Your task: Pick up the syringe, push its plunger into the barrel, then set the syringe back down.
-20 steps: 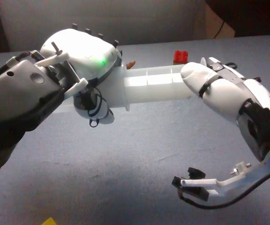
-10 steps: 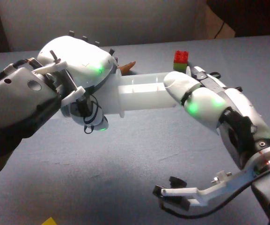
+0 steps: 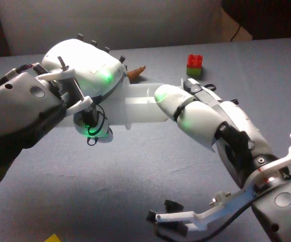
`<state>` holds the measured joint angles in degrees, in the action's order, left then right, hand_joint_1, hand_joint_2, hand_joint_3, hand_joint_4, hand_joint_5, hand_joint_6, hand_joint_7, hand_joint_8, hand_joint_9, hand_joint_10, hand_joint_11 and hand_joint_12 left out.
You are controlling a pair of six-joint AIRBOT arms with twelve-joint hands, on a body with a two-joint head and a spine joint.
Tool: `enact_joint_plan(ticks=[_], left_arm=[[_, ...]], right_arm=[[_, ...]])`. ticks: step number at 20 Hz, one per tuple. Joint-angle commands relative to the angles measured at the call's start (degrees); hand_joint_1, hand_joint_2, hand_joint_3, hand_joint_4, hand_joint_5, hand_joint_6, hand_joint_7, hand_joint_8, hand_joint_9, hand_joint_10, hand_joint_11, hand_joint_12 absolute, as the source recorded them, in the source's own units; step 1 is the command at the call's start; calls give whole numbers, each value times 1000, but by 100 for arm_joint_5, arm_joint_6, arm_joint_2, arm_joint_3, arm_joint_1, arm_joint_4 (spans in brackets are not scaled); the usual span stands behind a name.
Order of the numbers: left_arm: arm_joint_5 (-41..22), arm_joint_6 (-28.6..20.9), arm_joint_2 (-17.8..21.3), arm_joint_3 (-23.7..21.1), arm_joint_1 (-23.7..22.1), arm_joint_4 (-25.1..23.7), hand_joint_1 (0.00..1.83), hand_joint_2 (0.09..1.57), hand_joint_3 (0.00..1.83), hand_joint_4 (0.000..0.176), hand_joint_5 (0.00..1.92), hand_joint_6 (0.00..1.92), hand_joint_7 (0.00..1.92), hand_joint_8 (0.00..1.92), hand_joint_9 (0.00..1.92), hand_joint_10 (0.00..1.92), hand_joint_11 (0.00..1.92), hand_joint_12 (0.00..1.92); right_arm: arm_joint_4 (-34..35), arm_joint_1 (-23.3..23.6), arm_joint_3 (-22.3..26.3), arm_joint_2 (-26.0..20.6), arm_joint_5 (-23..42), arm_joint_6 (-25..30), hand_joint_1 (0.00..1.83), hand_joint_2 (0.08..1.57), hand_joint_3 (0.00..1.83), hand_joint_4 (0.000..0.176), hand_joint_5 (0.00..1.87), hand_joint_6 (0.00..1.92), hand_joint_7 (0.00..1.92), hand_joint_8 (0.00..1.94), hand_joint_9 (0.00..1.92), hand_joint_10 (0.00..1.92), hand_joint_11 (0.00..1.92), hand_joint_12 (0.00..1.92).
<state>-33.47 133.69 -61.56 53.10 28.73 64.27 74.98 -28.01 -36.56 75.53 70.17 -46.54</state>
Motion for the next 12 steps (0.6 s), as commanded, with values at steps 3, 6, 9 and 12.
enact_joint_plan(ticks=[3, 6, 9, 12], left_arm=[[-98, -80, -56, -24, -165, -448, 1494, 1095, 0, 0, 869, 873, 948, 939, 1015, 1031, 926, 1487], [-105, -79, -57, -24, -192, -448, 1494, 1099, 0, 0, 883, 850, 932, 971, 988, 1075, 914, 1506], [-105, -66, -57, -30, -204, -448, 1496, 1092, 0, 0, 891, 802, 976, 906, 1029, 1037, 881, 1533], [-100, -62, -57, -43, -203, -447, 1497, 1090, 1, 0, 902, 798, 978, 901, 1031, 1031, 873, 1533]], right_arm=[[-912, 151, -19, 166, -594, -11, 296, 1162, 1, 0, 202, 3, 178, 2, 153, 4, 0, 443], [-902, 201, -133, 253, -724, -12, 291, 1167, 0, 0, 198, 1, 158, 1, 134, 0, 0, 396], [-900, 242, -178, 318, -848, -12, 277, 1164, 0, 0, 204, 6, 183, 8, 156, 6, 0, 409], [-900, 274, -205, 393, -899, -10, 283, 1162, 0, 0, 219, 7, 191, 4, 163, 5, 0, 434]])
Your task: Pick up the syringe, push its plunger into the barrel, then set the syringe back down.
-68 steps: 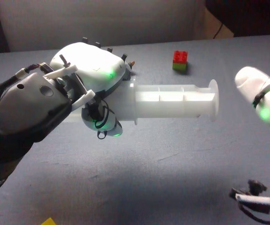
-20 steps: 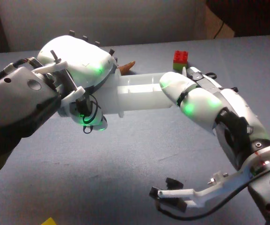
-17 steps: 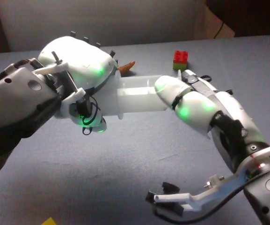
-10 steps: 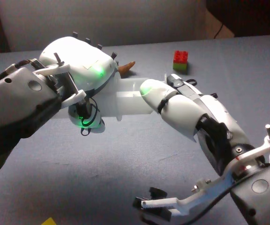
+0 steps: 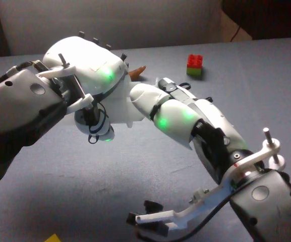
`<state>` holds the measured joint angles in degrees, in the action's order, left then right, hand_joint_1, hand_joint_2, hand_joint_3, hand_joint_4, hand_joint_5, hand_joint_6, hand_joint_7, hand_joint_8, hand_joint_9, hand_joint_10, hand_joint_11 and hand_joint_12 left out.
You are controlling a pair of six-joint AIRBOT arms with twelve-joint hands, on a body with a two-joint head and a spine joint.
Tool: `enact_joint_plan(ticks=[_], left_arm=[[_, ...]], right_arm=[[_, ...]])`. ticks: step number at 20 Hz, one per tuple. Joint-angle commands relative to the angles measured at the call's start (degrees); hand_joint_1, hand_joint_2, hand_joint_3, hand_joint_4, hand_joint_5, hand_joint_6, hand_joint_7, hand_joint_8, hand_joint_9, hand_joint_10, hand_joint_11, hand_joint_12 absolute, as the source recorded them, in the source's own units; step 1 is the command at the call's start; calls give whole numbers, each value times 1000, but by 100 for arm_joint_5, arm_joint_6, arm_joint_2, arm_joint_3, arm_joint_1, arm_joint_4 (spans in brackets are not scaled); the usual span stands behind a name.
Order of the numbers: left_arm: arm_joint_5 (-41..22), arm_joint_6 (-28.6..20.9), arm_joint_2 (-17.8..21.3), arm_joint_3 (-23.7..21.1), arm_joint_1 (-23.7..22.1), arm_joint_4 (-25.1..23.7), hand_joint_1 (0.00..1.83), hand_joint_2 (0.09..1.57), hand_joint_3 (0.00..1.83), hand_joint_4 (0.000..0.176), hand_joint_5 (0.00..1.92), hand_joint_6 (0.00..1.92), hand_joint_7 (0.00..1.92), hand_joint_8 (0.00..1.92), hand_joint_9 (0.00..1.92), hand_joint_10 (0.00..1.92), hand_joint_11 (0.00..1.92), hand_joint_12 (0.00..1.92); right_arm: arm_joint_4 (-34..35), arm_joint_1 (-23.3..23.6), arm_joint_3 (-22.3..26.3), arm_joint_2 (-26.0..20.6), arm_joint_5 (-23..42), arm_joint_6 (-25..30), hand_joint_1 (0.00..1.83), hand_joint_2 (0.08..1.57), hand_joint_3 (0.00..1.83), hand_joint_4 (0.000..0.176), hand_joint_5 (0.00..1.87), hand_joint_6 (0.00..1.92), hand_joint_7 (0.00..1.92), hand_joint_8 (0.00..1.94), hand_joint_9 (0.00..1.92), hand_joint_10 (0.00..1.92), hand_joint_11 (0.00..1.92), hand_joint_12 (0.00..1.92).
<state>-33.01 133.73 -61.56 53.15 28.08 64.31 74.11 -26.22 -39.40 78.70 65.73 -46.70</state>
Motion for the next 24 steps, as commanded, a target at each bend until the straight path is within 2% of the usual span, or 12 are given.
enact_joint_plan(ticks=[1, 3, 5, 6, 7, 8, 9, 11, 16, 18, 19, 24], left_arm=[[-145, -63, -57, -51, -137, -451, 1497, 1090, 0, 0, 892, 822, 982, 896, 1033, 1020, 877, 1527], [-140, -51, -57, -58, -137, -451, 1497, 1079, 0, 0, 944, 763, 978, 887, 1045, 996, 923, 1482], [-135, -49, -57, -63, -137, -451, 1494, 1102, 1, 0, 869, 845, 939, 954, 1003, 1073, 886, 1536], [-135, -47, -57, -65, -137, -451, 1407, 1106, 1, 0, 879, 899, 971, 967, 1005, 1180, 936, 1294], [-135, -48, -57, -65, -137, -450, 1390, 1106, 0, 0, 904, 893, 975, 969, 1001, 1207, 954, 1215], [-135, -48, -57, -63, -138, -450, 1475, 1087, 1, 0, 933, 814, 961, 925, 1014, 1070, 935, 1424], [-135, -48, -57, -60, -143, -450, 1490, 1090, 1, 0, 911, 833, 945, 936, 1003, 1061, 942, 1462], [-108, -45, -57, -42, -163, -450, 1493, 1105, 0, 0, 840, 902, 875, 1053, 998, 1054, 957, 1453], [-119, -46, -56, -38, -180, -450, 1491, 1115, 1, 0, 854, 905, 858, 1106, 963, 1081, 904, 1521], [-120, -46, -56, -42, -181, -450, 1494, 1100, 0, 0, 871, 875, 903, 1022, 1017, 1011, 922, 1494], [-124, -46, -57, -47, -181, -450, 1494, 1101, 1, 0, 871, 867, 911, 1012, 1001, 1043, 908, 1505], [-167, -58, -79, -50, -152, -447, 1493, 1113, 0, 0, 883, 853, 890, 1062, 978, 1086, 841, 1574]], right_arm=[[-812, 106, 64, 99, -469, 7, 292, 1160, 0, 0, 222, 7, 189, 2, 163, 4, 0, 441], [-813, 114, 30, 139, -496, 4, 304, 1158, 0, 0, 215, 2, 185, 2, 162, 2, 0, 413], [-813, 112, 14, 160, -534, 3, 292, 1164, 1, 0, 188, 1, 164, 0, 146, 0, 0, 402], [-813, 103, 13, 168, -537, 4, 297, 1164, 0, 0, 189, 1, 164, 0, 140, 2, 0, 385], [-813, 97, 13, 174, -537, 8, 308, 1165, 0, 0, 187, 0, 157, 1, 131, 1, 0, 350], [-812, 89, 14, 175, -522, 16, 316, 1160, 0, 0, 211, 7, 177, 5, 151, 7, 0, 393], [-812, 82, 14, 174, -505, 19, 310, 1164, 0, 0, 215, 5, 176, 3, 152, 5, 0, 439], [-813, 62, 16, 117, -416, 18, 321, 1161, 0, 0, 215, 2, 186, 3, 152, 3, 0, 504], [-830, -53, 225, -366, -169, 61, 313, 1162, 1, 0, 213, 3, 179, 2, 146, 2, 0, 471], [-888, -86, 392, -666, -140, 141, 305, 1162, 0, 0, 203, 0, 172, 0, 144, 2, 0, 449], [-893, -92, 470, -794, -112, 157, 310, 1159, 0, 0, 221, 7, 185, 5, 152, 4, 0, 451], [-1139, -174, 735, -1388, 207, 167, 327, 1160, 0, 0, 231, 7, 203, 9, 174, 11, 0, 436]])
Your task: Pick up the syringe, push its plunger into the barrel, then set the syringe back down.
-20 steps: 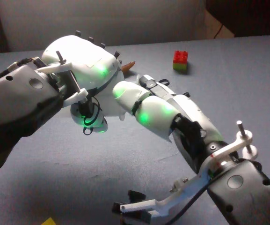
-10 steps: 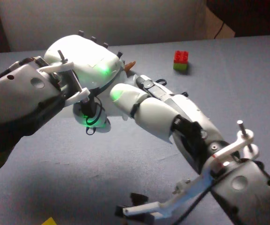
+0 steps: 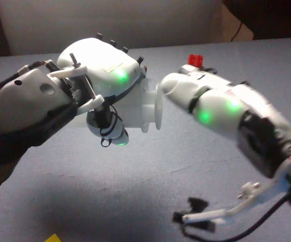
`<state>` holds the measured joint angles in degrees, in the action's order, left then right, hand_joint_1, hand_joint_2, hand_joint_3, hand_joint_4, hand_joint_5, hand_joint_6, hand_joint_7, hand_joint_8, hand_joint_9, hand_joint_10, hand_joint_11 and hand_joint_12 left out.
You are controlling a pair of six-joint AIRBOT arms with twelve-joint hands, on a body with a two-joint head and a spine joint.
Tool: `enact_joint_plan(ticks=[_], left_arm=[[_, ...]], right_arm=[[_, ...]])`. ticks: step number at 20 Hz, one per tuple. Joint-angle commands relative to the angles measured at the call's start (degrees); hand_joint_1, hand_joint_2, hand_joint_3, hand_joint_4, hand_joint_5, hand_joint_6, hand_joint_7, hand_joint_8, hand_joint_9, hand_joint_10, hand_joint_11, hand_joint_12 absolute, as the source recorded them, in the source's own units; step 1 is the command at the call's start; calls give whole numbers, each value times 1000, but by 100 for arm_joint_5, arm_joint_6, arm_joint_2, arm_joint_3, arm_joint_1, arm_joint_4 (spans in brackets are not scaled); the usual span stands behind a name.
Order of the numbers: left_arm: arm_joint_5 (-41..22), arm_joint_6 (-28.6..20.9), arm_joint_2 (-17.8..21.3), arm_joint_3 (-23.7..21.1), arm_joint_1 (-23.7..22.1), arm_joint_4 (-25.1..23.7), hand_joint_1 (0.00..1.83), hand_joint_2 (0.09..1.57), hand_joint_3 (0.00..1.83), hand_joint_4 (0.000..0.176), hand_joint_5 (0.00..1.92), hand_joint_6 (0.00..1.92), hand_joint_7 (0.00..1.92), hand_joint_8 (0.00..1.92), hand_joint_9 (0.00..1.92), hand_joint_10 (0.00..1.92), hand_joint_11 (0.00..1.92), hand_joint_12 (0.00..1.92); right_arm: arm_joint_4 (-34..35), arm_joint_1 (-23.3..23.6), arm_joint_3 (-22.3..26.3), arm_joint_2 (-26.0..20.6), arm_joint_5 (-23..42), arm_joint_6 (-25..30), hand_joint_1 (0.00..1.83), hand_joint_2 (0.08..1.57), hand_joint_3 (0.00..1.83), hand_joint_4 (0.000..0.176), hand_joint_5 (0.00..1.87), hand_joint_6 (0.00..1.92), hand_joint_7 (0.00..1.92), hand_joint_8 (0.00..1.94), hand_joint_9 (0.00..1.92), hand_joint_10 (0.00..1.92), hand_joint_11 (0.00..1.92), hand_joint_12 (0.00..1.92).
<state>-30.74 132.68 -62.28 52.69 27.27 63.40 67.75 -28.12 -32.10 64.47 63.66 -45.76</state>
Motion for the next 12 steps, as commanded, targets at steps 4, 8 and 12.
enact_joint_plan(ticks=[4, 8, 12], left_arm=[[-433, 20, -108, 50, -6, -355, 1490, 1125, 0, 0, 832, 905, 847, 1106, 971, 1097, 867, 1573], [-534, 20, -280, 85, 116, -355, 1395, 1151, 2, 0, 809, 958, 847, 1180, 927, 1299, 889, 1371], [-663, 20, -549, 157, 238, -353, 1372, 1152, 0, 0, 831, 943, 870, 1163, 918, 1349, 908, 1280]], right_arm=[[-496, -112, 255, -547, 353, -249, 332, 1163, 1, 0, 221, 0, 202, 0, 165, 0, 0, 450], [-545, -392, 376, -1182, -203, -867, 319, 1164, 0, 0, 202, 1, 170, 1, 135, 1, 0, 372], [-1804, -836, 180, -1520, -303, -925, 327, 1154, 0, 0, 220, 2, 193, 0, 157, 3, 0, 426]])
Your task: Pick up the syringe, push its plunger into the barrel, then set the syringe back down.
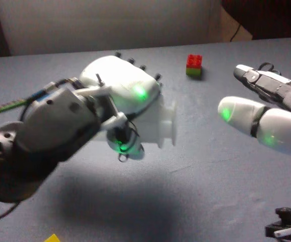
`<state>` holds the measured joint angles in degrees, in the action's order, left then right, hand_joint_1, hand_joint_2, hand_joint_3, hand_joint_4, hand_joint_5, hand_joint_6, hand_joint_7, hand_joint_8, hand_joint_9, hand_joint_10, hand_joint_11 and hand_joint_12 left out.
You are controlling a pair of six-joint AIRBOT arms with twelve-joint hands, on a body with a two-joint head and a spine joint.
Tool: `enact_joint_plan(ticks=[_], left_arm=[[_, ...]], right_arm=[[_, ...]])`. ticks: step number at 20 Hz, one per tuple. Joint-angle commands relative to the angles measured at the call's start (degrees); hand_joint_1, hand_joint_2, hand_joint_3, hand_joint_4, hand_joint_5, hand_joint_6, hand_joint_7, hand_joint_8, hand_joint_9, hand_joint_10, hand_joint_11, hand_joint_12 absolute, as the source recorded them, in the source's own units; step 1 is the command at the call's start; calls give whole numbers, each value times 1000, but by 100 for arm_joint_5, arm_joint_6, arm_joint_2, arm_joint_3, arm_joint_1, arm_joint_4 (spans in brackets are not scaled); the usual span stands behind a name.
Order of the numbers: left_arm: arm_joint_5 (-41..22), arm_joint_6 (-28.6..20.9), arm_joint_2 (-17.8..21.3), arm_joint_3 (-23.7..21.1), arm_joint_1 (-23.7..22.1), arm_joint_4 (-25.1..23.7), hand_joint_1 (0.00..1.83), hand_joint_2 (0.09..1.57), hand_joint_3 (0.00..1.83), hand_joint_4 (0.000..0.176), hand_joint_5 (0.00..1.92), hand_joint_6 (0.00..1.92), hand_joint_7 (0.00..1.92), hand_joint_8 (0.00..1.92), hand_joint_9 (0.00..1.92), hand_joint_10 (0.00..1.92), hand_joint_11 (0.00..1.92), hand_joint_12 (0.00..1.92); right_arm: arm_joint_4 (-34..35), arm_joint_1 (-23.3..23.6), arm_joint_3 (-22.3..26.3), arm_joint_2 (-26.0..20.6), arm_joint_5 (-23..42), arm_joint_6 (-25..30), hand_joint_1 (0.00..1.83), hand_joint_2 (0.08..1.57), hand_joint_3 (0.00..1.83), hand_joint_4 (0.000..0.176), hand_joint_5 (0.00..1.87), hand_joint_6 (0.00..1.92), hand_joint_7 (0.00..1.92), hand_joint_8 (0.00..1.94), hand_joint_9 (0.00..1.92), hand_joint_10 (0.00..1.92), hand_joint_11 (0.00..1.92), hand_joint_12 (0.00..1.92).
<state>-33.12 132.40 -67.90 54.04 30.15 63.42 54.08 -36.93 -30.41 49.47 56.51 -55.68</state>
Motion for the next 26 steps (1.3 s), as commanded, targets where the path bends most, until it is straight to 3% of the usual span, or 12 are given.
enact_joint_plan(ticks=[1, 2, 3, 4, 5, 8, 13, 16, 21, 25, 26], left_arm=[[-444, 48, -70, 44, -30, -354, 1372, 1152, 0, 0, 831, 943, 870, 1163, 918, 1349, 908, 1280], [-479, 48, -176, 69, -16, -345, 1470, 1104, 2, 0, 936, 795, 890, 1039, 986, 1123, 900, 1471], [-506, 87, -244, 87, -13, -256, 1470, 1104, 2, 0, 936, 795, 890, 1039, 986, 1123, 900, 1471], [-623, 158, -388, 120, -2, -122, 1406, 1099, 2, 0, 971, 786, 939, 1007, 998, 1189, 923, 1308], [-662, 159, -474, 150, 1, -105, 1477, 1092, 0, 0, 975, 741, 932, 978, 1001, 1083, 897, 1477], [-727, 600, -786, 332, -9, 271, 1493, 1100, 0, 0, 892, 825, 921, 994, 1004, 1051, 894, 1528], [-528, 1242, -1067, 690, 18, 663, 1495, 1094, 0, 0, 897, 808, 937, 969, 1023, 1032, 903, 1512], [-474, 1311, -1123, 843, 63, 896, 1496, 1073, 0, 0, 966, 763, 953, 907, 1063, 951, 963, 1438], [-479, 1311, -1167, 928, 86, 1010, 1494, 1091, 0, 0, 922, 784, 917, 985, 1006, 1050, 946, 1476], [-485, 1313, -1220, 937, 85, 1012, 1491, 1108, 2, 0, 866, 879, 881, 1059, 980, 1069, 907, 1510], [-485, 1313, -1236, 935, 75, 1012, 1392, 1146, 4, 0, 854, 953, 844, 1196, 906, 1283, 852, 1340]], right_arm=[[-609, -5, -56, -25, 447, 79, 327, 1154, 0, 0, 220, 2, 193, 0, 157, 3, 0, 426], [-620, -2, -103, -23, 454, 90, 346, 1152, 0, 0, 223, 2, 190, 1, 157, 2, 0, 401], [-620, 13, -122, -22, 454, 118, 346, 1152, 0, 0, 223, 2, 190, 1, 157, 2, 0, 401], [-620, 46, -148, -22, 458, 178, 324, 1161, 2, 0, 206, 1, 176, 0, 141, 0, 0, 366], [-620, 53, -154, -20, 460, 203, 322, 1156, 0, 0, 200, 0, 176, 0, 142, 1, 0, 361], [-620, 70, -156, 16, 493, 277, 299, 1164, 3, 0, 201, 1, 172, 2, 134, 0, 0, 376], [-620, 88, -156, 88, 545, 310, 313, 1159, 0, 0, 220, 6, 180, 2, 135, 1, 0, 354], [-620, 93, -156, 94, 545, 352, 324, 1154, 0, 0, 226, 4, 194, 3, 148, 4, 0, 420], [-621, 93, -156, 102, 546, 390, 300, 1159, 1, 0, 238, 7, 191, 3, 146, 2, 0, 427], [-621, 93, -156, 114, 555, 412, 316, 1161, 0, 0, 192, 1, 163, 1, 123, 0, 0, 325], [-628, 93, -156, 115, 556, 432, 318, 1158, 0, 0, 210, 7, 174, 3, 130, 3, 0, 355]])
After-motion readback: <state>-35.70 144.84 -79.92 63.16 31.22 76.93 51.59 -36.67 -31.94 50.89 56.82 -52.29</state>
